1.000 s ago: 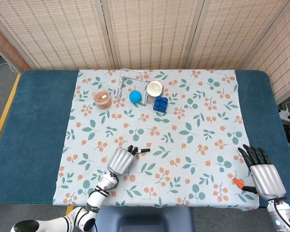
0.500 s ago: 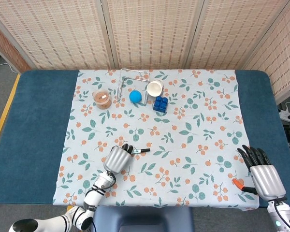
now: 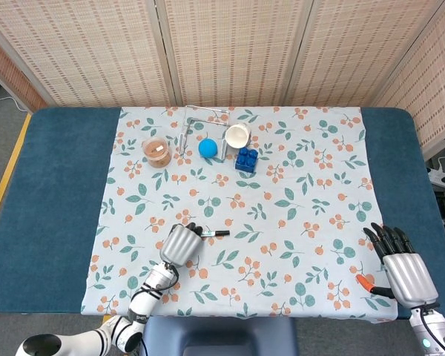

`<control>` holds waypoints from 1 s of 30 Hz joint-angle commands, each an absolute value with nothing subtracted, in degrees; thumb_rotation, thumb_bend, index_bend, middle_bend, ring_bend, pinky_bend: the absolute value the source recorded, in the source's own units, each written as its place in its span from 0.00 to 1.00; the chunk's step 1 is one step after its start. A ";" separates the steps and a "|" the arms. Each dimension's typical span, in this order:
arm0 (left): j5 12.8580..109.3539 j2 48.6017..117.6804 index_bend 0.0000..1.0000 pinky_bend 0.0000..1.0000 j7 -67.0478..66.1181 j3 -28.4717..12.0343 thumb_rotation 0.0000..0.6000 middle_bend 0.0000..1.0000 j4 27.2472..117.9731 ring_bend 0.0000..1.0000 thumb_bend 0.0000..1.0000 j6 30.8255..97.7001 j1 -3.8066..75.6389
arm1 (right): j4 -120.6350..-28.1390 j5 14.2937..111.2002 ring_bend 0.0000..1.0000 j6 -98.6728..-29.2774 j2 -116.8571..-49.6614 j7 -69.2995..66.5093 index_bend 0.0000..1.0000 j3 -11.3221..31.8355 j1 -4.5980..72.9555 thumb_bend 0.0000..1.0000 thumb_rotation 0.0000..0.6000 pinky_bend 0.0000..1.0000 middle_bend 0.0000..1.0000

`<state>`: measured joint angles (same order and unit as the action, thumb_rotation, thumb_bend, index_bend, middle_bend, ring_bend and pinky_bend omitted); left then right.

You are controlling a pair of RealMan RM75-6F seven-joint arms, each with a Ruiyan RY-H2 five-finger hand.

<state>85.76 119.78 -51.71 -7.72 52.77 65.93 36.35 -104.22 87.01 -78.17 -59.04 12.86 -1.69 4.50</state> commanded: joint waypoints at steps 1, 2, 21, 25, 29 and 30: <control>85.57 119.80 0.44 1.00 -51.86 -7.58 1.00 0.51 52.74 0.93 0.37 65.88 36.39 | -104.22 87.00 0.00 -78.08 -59.09 12.91 0.00 -1.73 4.53 0.17 0.72 0.00 0.00; 85.42 119.81 0.44 1.00 -52.09 -7.56 1.00 0.51 52.77 0.93 0.37 65.84 36.44 | -104.17 87.00 0.00 -78.04 -59.13 12.94 0.00 -1.75 4.54 0.17 0.72 0.00 0.00; 88.18 120.07 0.84 1.00 -48.19 -5.50 1.00 0.94 51.36 0.97 0.44 71.24 36.34 | -103.85 88.91 0.00 -78.28 -59.88 12.29 0.00 -2.22 4.73 0.17 0.72 0.00 0.00; 90.24 118.64 0.90 1.00 -46.83 -4.59 1.00 0.98 54.17 0.97 0.48 73.77 36.08 | -103.50 91.01 0.00 -78.33 -61.88 11.03 0.00 -2.24 5.35 0.17 0.72 0.00 0.00; 91.31 116.83 0.91 1.00 -49.56 -4.32 1.00 0.99 58.55 0.98 0.49 75.23 35.73 | -104.41 93.66 0.00 -78.18 -66.94 13.02 0.00 -1.31 6.91 0.17 0.87 0.00 0.00; 91.38 116.41 0.91 1.00 -50.46 -4.27 1.00 0.99 59.68 0.98 0.50 75.37 35.59 | -104.92 94.49 0.00 -78.00 -68.08 14.06 0.00 -1.39 7.22 0.17 0.90 0.00 0.00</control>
